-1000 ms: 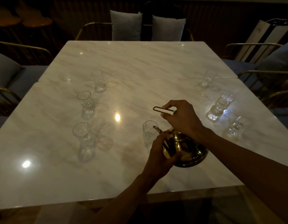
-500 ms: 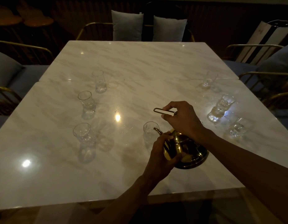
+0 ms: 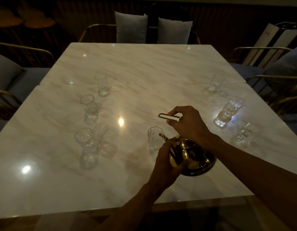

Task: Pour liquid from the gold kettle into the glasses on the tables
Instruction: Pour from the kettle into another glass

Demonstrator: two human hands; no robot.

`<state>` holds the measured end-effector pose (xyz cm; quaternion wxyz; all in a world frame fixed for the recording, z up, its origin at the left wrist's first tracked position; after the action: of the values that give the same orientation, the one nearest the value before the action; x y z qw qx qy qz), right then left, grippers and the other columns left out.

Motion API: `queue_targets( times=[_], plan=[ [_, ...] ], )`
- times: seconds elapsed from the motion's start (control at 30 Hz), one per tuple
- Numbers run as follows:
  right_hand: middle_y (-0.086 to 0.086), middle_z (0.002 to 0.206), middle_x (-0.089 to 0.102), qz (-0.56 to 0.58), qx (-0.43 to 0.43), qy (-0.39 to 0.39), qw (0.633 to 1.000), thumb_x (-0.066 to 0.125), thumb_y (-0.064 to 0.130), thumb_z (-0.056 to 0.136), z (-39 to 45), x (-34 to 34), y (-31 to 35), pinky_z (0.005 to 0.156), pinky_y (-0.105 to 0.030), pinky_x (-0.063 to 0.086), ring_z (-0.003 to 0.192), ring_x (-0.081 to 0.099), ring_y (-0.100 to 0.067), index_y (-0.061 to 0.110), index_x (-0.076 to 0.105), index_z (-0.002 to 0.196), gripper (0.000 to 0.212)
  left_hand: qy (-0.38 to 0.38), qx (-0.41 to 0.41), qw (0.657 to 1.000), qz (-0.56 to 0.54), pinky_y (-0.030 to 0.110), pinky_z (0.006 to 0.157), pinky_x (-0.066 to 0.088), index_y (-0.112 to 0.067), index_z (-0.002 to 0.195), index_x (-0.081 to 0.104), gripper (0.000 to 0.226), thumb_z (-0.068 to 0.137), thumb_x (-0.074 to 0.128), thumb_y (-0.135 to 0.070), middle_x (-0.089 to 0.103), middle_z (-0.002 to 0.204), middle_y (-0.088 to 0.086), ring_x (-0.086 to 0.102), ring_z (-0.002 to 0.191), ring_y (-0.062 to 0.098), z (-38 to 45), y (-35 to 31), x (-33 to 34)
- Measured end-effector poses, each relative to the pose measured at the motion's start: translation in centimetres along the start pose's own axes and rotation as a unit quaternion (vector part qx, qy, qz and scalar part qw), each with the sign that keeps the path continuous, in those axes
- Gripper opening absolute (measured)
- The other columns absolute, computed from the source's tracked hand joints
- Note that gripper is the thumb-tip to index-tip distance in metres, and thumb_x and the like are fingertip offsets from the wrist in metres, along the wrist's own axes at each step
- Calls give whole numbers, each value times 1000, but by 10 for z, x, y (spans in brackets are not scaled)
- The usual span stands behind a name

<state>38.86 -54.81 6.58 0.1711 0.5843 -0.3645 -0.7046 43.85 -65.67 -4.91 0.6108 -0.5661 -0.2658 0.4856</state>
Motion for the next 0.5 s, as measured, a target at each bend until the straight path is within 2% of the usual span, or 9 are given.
queue_targets(
  times=[0.13, 0.23, 0.33, 0.5],
  plan=[
    [-3, 125, 62, -3, 5, 0, 1000, 78, 25, 78, 0, 0, -1, 77, -25, 44, 99, 62, -17, 23, 71, 96, 19, 4, -5, 1000, -8, 21, 100, 42, -35, 124, 45, 54, 80, 72, -47, 48, 132, -22, 47, 123, -1, 0, 2, 2],
    [-4, 125, 63, -2, 4, 1, 1000, 78, 24, 78, 0, 0, -1, 76, -25, 45, 96, 62, -17, 22, 71, 97, 20, 0, -4, 1000, 0, 17, 100, 41, -45, 124, 40, 54, 79, 71, -51, 48, 132, -21, 46, 123, 0, 0, 0, 2],
    [-2, 121, 64, -2, 2, 3, 1000, 78, 24, 79, 0, 1, -1, 65, -20, 46, 79, 62, -13, 21, 72, 97, 20, -7, -5, 1000, 5, 16, 99, 41, -52, 124, 37, 57, 78, 70, -53, 49, 132, -20, 47, 123, 1, 1, 0, 1],
    [-2, 120, 65, -3, 1, 2, 1000, 78, 25, 78, 1, 1, -3, 66, -21, 45, 81, 61, -12, 22, 72, 95, 18, -3, -4, 1000, -1, 20, 100, 43, -46, 125, 39, 57, 79, 72, -48, 48, 133, -18, 47, 124, 2, 1, 2, 2]
  ],
)
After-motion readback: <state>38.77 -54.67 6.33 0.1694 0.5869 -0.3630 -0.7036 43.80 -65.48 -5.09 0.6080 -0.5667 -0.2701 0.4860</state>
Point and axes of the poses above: each hand's wrist, its own z-axis towards the middle knuckle, its own x-axis out of the palm, y = z × x, the point moved 5 cm from there along z, towards the middle knuckle
